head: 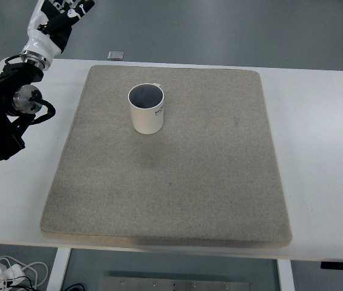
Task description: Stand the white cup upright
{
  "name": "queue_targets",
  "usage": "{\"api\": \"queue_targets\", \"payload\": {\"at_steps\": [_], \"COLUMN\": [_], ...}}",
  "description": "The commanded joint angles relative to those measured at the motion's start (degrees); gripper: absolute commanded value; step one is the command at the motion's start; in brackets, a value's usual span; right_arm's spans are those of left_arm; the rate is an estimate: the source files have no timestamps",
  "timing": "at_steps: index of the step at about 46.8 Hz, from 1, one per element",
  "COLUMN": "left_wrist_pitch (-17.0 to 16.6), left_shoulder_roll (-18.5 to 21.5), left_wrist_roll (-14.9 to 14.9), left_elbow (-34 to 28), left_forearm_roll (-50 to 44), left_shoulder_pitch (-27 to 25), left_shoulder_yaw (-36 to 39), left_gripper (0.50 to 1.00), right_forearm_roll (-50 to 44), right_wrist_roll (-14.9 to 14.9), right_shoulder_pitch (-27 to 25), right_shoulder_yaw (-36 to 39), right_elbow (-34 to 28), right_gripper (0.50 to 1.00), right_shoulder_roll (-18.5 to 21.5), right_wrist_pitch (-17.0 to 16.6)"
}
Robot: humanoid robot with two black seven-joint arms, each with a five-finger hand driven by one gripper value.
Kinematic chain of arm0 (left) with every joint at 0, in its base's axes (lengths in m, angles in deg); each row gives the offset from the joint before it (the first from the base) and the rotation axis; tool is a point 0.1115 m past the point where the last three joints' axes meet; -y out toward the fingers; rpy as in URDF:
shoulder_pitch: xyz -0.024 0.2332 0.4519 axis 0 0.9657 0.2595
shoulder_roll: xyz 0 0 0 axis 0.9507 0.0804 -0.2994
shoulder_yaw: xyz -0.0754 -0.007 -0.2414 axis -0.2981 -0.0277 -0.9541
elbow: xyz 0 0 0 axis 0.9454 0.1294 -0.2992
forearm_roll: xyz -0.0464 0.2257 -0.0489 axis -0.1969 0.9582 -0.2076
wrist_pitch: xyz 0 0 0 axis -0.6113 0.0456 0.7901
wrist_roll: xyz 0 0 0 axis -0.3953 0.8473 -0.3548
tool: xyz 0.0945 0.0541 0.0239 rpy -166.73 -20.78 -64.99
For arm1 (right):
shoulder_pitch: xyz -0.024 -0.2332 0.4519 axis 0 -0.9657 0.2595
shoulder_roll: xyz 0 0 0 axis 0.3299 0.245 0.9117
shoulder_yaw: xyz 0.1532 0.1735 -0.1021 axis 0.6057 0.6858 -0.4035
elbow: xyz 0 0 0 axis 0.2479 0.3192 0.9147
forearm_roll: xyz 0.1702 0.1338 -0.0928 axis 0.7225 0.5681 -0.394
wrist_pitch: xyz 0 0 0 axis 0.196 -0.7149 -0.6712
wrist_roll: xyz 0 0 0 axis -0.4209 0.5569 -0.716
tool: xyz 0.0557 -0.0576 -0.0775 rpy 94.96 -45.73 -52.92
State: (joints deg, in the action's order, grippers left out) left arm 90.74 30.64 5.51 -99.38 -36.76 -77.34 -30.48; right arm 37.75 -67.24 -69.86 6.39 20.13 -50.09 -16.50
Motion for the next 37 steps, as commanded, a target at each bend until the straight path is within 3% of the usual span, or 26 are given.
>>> {"api": "queue_targets", "payload": {"at_steps": [1, 14, 19, 29, 37], "left_wrist_pitch": [0.48, -0.48, -0.57, -0.4, 0.31], "left_shoulder_roll": [-0.13, -4.08, -4.96, -6.72, -6.9], "left_wrist_roll": [-5.05, -15.42, -17.97, -18.59, -17.36], "left_elbow": [1.16, 5.64, 6.52, 6.79, 6.87], "left_forearm_roll": [-4.83, -14.85, -19.25, -20.84, -20.66], "left_shoulder_pitch": [0.04, 0.13, 0.22, 1.1, 1.8], "left_shoulder_yaw": [-1.32, -4.66, -7.03, -9.93, -10.99], "left_gripper": [0.994, 0.994, 0.994, 0.994, 0.994], "right_forearm_roll": [0.0, 0.0, 0.0, 0.09, 0.18], "right_wrist_roll": [0.0, 0.0, 0.0, 0.0, 0.0], "right_shoulder_pitch": [0.0, -0.09, -0.09, -0.09, -0.09], "right_shoulder_yaw": [0.22, 0.22, 0.22, 0.13, 0.48], "right_elbow": [-0.05, 0.03, 0.03, 0.03, 0.03], "right_gripper": [0.952, 0.952, 0.952, 0.952, 0.952], "right_shoulder_roll": [0.0, 0.0, 0.0, 0.0, 0.0], "right_wrist_pitch": [0.0, 0.0, -0.18, -0.18, -0.44]}}
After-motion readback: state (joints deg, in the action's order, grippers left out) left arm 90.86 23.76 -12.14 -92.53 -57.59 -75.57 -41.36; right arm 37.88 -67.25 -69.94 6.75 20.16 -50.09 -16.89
